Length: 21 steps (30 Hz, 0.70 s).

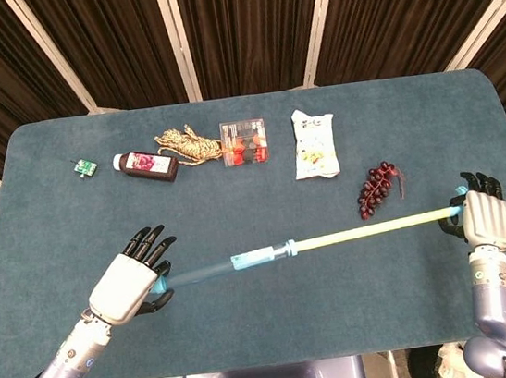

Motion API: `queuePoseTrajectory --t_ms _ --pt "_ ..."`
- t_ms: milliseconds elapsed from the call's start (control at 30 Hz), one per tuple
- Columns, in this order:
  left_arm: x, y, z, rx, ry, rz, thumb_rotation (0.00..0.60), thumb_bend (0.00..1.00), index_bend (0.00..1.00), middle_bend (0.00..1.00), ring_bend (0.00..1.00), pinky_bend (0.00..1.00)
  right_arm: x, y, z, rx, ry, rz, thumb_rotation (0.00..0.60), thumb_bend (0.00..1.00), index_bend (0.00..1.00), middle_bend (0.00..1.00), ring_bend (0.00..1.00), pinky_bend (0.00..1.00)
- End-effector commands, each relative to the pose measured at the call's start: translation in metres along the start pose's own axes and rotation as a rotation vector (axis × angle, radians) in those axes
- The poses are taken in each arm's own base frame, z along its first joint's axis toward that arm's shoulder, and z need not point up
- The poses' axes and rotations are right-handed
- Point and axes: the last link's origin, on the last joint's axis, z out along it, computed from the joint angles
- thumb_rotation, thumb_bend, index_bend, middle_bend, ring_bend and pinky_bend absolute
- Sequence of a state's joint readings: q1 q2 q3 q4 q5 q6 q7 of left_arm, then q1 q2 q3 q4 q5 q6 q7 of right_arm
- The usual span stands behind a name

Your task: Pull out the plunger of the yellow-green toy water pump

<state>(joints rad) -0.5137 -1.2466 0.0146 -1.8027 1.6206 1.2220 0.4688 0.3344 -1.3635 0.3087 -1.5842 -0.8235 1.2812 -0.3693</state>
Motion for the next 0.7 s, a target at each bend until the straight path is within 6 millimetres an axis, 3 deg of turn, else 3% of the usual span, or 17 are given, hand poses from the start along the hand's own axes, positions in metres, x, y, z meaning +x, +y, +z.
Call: queuePoseTrajectory --t_ms 33,133,233,433,567,700 --pt "-0.001 0.000 0.000 0.003 -0.017 0.003 0.600 0.18 0.15 0.05 0.00 0.09 0.000 0.002 -0.002 0.006 -0.023 -0.009 0.600 0.32 0.33 0.01 0.00 0.00" --pt "-0.001 0.001 0.000 0.006 -0.036 0.001 0.600 0.12 0.05 0.01 0.00 0.08 0.000 0.005 -0.004 0.012 -0.044 -0.038 0.600 0.27 0.19 0.00 0.00 0.00" --pt "0.000 0.003 0.000 0.010 -0.047 -0.005 0.600 0.10 0.03 0.01 0.00 0.08 0.000 0.005 -0.008 0.010 -0.067 -0.048 0.600 0.24 0.11 0.00 0.00 0.00" --pt "0.000 0.004 -0.006 0.022 -0.054 -0.028 0.600 0.10 0.03 0.00 0.00 0.08 0.001 0.004 -0.014 0.010 -0.088 -0.047 0.600 0.24 0.10 0.00 0.00 0.00" --pt "0.000 -0.004 -0.023 0.073 -0.057 -0.062 0.600 0.10 0.04 0.00 0.00 0.08 0.005 0.000 -0.024 0.044 -0.094 -0.032 0.600 0.22 0.10 0.00 0.00 0.00" --pt "0.001 -0.019 -0.048 0.169 -0.052 -0.116 0.600 0.10 0.03 0.00 0.00 0.08 0.010 -0.002 -0.039 0.110 -0.098 -0.033 0.600 0.10 0.10 0.00 0.00 0.00"
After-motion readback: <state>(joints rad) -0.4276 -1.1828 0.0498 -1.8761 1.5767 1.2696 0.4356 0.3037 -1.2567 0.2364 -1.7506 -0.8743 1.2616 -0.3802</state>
